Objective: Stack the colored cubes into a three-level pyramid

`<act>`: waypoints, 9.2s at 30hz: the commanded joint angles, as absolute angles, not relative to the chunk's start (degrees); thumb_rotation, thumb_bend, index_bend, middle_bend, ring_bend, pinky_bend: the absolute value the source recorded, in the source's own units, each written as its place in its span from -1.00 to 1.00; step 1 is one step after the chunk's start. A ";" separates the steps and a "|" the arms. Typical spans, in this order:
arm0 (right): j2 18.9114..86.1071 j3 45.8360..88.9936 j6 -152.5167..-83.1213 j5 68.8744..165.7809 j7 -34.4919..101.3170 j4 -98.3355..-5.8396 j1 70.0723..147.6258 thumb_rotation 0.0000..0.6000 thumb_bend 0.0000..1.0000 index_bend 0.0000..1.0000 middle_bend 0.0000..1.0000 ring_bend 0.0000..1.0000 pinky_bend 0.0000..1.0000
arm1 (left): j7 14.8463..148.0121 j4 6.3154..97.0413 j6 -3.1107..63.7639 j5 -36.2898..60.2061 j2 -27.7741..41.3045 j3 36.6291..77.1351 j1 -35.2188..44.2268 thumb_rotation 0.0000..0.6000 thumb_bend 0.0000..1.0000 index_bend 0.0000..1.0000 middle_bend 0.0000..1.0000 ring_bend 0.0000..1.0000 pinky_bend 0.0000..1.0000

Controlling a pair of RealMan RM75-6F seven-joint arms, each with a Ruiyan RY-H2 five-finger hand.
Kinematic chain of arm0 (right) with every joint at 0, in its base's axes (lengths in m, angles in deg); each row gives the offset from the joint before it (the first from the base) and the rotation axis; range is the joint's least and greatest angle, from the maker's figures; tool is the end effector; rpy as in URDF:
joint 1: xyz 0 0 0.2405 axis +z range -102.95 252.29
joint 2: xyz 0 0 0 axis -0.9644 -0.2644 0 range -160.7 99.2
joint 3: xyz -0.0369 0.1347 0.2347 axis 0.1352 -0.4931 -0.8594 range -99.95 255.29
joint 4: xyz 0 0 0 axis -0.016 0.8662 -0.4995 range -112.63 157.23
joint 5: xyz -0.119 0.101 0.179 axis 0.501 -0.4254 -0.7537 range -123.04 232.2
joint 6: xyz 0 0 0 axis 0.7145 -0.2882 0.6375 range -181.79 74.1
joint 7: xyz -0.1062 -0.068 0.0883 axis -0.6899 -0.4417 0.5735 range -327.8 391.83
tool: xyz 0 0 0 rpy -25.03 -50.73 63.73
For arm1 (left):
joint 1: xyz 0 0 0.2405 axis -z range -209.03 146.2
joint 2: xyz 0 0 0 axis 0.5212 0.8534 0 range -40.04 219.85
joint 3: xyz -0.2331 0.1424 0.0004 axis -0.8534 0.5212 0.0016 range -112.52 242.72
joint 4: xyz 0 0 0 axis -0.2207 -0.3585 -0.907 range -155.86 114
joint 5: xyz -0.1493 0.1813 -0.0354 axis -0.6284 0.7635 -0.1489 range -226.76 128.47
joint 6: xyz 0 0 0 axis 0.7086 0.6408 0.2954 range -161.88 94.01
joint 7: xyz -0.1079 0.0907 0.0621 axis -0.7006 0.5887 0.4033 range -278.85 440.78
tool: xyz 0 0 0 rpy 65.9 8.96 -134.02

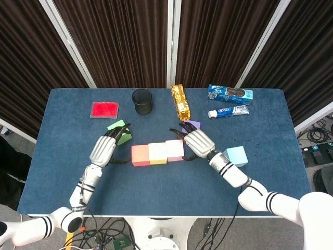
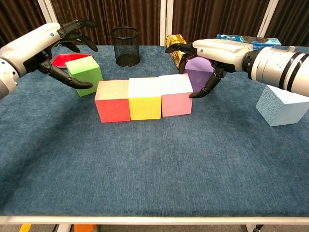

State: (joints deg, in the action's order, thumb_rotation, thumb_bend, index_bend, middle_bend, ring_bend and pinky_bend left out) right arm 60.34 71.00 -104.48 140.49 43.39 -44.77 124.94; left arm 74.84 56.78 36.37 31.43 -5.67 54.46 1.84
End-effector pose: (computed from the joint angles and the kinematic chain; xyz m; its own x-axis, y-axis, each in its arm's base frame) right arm -0.1415 -0.4102 -0.0568 0.4286 -0.2823 0.8583 -0.7807 -0.5938 0.1946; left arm -0.1727 0.3427 -0.0397 0.0278 0.1402 0.9897 0.9343 -0.3556 0.0241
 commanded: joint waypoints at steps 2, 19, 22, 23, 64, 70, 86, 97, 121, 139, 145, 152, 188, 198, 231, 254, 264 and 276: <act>60.50 71.33 -105.06 141.24 43.94 -44.54 125.03 1.00 -0.73 -1.00 -0.24 -1.00 -1.00 | 75.07 56.92 36.27 31.44 -5.57 54.56 1.82 1.00 -0.86 -0.84 -0.47 -0.76 -0.57; 60.99 72.32 -105.93 142.12 46.09 -43.15 124.81 1.00 -0.72 -1.00 -0.25 -1.00 -1.00 | 75.96 56.38 35.21 31.00 -6.12 54.40 2.47 1.00 -0.86 -0.84 -0.47 -0.76 -0.57; 61.28 72.33 -106.12 142.27 46.31 -42.93 124.90 1.00 -0.72 -1.00 -0.25 -1.00 -1.00 | 75.97 56.56 35.35 31.00 -6.07 54.48 2.34 1.00 -0.86 -0.84 -0.47 -0.76 -0.57; 61.35 72.32 -106.16 142.28 46.41 -42.89 124.93 1.00 -0.72 -1.00 -0.25 -1.00 -1.00 | 75.99 56.60 35.37 31.02 -6.04 54.54 2.29 1.00 -0.86 -0.84 -0.47 -0.76 -0.57; 63.99 71.93 -106.04 142.46 48.68 -40.25 126.70 1.00 -0.80 -1.00 -0.25 -1.00 -1.00 | 75.11 57.12 35.76 31.00 -5.29 54.71 1.59 1.00 -0.86 -0.84 -0.47 -0.76 -0.57; 63.84 72.15 -105.88 142.32 48.57 -40.50 126.59 1.00 -0.79 -1.00 -0.22 -1.00 -1.00 | 75.07 56.87 35.54 31.02 -5.43 54.74 1.69 1.00 -0.86 -0.84 -0.47 -0.76 -0.57; 63.95 72.53 -106.57 142.96 49.26 -40.52 126.58 1.00 -0.78 -1.00 -0.21 -1.00 -1.00 | 75.59 56.92 35.26 30.90 -5.54 54.68 1.86 1.00 -0.86 -0.84 -0.47 -0.76 -0.57; 64.62 72.86 -106.23 142.94 49.58 -39.71 126.63 1.00 -0.78 -1.00 -0.21 -1.00 -1.00 | 75.34 56.66 35.28 30.87 -5.57 54.78 1.72 1.00 -0.86 -0.84 -0.47 -0.76 -0.57; 59.23 72.88 -109.21 144.29 50.98 -44.78 125.85 1.00 -1.00 -1.00 -0.80 -1.00 -1.00 | 76.75 60.26 38.20 32.45 -3.40 54.42 0.86 1.00 -0.86 -0.84 -0.47 -0.76 -0.57; 42.77 70.21 -118.39 134.80 41.62 -62.12 113.98 1.00 -1.00 -1.00 -0.75 -1.00 -1.00 | 75.66 54.20 31.57 20.01 1.10 47.59 2.03 1.00 -0.86 -0.84 -0.46 -0.76 -0.57; 41.82 69.66 -118.95 132.72 40.43 -63.35 111.95 1.00 -1.00 -1.00 -0.74 -1.00 -1.00 | 73.21 44.25 24.28 15.14 -4.15 46.59 5.12 1.00 -0.86 -0.84 -0.46 -0.77 -0.57; 40.69 67.79 -117.82 132.15 40.64 -64.17 112.33 1.00 -1.00 -1.00 -0.73 -1.00 -1.00 | 75.87 42.02 22.46 11.17 -5.97 44.94 6.55 1.00 -0.86 -0.84 -0.47 -0.78 -0.59; 41.76 67.72 -116.37 135.03 46.34 -59.82 111.04 1.00 -1.00 -1.00 -0.73 -1.00 -1.00 | 104.73 53.45 28.33 -15.67 -10.39 39.94 14.41 1.00 -0.93 -0.85 -0.43 -0.80 -0.67; 43.10 67.55 -115.28 135.58 47.47 -58.11 111.73 1.00 -1.00 -1.00 -0.73 -1.00 -1.00 | 104.81 50.64 27.96 -16.08 -11.28 40.08 14.73 1.00 -0.93 -0.85 -0.33 -0.80 -0.66; 58.25 59.68 -97.40 107.60 20.94 -49.05 127.17 1.00 -1.00 -1.00 -0.69 -1.00 -1.00 | 83.81 67.88 24.50 6.55 10.58 46.22 3.45 1.00 -0.82 -0.85 -0.07 -0.74 -0.59; 62.89 61.60 -94.30 96.84 13.07 -43.53 132.10 1.00 -0.98 -1.00 -0.35 -1.00 -1.00 | 76.19 66.29 21.86 10.57 13.23 48.06 2.71 1.00 -0.82 -0.85 -0.07 -0.74 -0.59; 61.27 61.62 -95.50 97.78 14.04 -44.45 131.57 1.00 -0.80 -1.00 -0.13 -1.00 -1.00 | 76.28 67.20 21.79 10.30 13.97 47.77 3.22 1.00 -0.82 -0.85 -0.07 -0.74 -0.59; 41.86 59.12 -97.56 107.15 20.83 -65.86 126.16 1.00 -0.75 -1.00 -0.12 -1.00 -1.00 | 84.28 77.23 20.35 3.24 18.14 44.47 8.19 1.00 -0.82 -0.85 -0.03 -0.74 -0.59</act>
State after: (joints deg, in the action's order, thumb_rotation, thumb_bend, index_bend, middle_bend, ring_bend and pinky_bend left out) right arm 46.91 59.71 -97.91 103.40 17.74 -60.55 128.28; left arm 82.12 75.20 20.47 4.93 17.65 44.85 6.88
